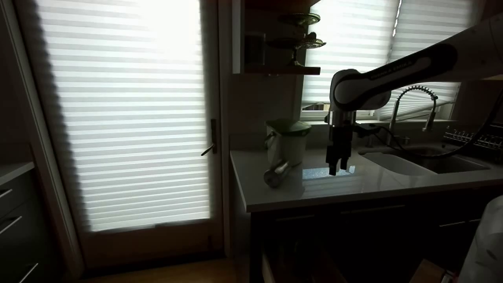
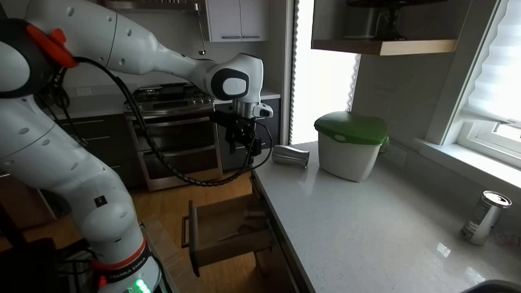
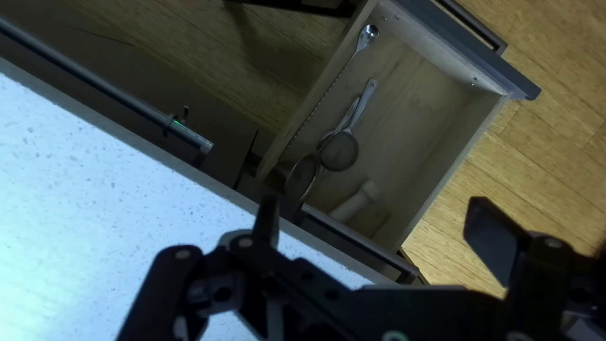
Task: Place the silver vessel on the left upright
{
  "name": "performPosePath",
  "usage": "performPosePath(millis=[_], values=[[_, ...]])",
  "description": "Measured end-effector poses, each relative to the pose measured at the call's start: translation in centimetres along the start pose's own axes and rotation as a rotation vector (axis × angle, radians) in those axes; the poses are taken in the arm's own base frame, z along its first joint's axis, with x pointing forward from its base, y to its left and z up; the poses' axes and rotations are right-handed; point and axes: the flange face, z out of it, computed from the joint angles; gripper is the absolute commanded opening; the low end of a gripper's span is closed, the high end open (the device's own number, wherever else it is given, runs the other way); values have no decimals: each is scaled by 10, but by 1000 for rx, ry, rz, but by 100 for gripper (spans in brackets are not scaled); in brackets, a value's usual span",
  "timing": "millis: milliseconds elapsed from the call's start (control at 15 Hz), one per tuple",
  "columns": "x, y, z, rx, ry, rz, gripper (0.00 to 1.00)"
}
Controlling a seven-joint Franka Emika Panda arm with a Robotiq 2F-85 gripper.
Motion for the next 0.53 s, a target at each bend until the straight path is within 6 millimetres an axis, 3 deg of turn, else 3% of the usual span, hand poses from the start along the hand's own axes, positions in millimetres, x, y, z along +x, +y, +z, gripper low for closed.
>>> performPosePath(millis=[333, 533], values=[[0, 0, 0, 0, 0, 0, 100], [8, -8, -9, 24, 14, 94, 100]])
